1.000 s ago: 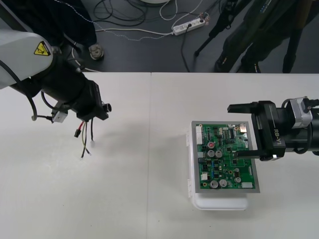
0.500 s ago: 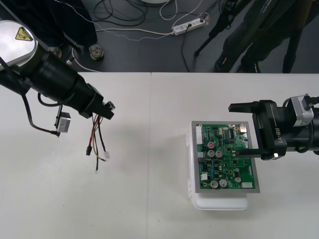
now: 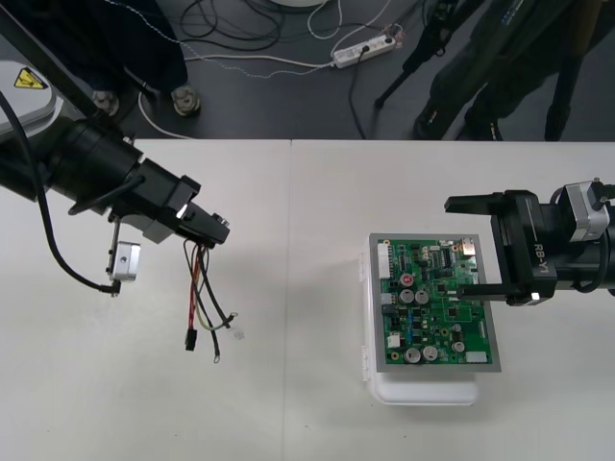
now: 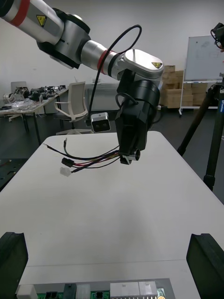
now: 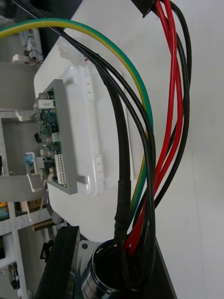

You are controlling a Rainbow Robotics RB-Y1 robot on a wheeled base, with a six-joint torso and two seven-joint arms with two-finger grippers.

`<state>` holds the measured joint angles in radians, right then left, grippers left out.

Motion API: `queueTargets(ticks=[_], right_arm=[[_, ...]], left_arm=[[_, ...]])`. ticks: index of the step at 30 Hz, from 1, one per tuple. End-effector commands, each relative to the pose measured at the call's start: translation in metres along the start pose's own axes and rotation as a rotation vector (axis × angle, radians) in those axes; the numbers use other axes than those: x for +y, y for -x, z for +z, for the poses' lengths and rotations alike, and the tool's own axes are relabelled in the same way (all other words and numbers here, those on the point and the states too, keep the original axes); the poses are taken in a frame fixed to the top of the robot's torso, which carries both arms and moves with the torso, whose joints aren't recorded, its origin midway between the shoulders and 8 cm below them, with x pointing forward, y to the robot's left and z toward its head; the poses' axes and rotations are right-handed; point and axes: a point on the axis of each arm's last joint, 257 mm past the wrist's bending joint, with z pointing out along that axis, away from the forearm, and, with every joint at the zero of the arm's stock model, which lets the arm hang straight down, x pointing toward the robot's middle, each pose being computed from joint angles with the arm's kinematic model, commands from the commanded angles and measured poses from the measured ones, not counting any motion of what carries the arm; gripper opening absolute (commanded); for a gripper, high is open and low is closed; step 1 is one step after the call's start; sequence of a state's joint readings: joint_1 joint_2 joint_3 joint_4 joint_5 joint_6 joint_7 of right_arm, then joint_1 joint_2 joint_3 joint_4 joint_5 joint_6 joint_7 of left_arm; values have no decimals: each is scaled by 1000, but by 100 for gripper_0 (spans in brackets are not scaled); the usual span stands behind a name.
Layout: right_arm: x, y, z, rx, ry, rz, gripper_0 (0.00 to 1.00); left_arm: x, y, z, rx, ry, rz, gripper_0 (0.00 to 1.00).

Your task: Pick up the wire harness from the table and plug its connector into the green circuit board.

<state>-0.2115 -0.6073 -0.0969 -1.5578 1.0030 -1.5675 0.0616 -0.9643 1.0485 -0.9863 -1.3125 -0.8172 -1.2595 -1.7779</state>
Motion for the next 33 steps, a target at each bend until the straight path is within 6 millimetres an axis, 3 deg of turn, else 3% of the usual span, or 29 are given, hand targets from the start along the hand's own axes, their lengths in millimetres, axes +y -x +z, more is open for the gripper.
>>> queueTargets(ticks=[1,16,33], right_arm=[[-3,5,-6,-4,-24,47,100],[-6,7,-9,-3,-34,54,100],[-6,8,-9,-9,-34,66,100]], left_arm=[[2,20,-19,-16,72,-294,0],[16,54,-7,-57,239,-693,0],[27,65,12,-133,435,-1155,0]])
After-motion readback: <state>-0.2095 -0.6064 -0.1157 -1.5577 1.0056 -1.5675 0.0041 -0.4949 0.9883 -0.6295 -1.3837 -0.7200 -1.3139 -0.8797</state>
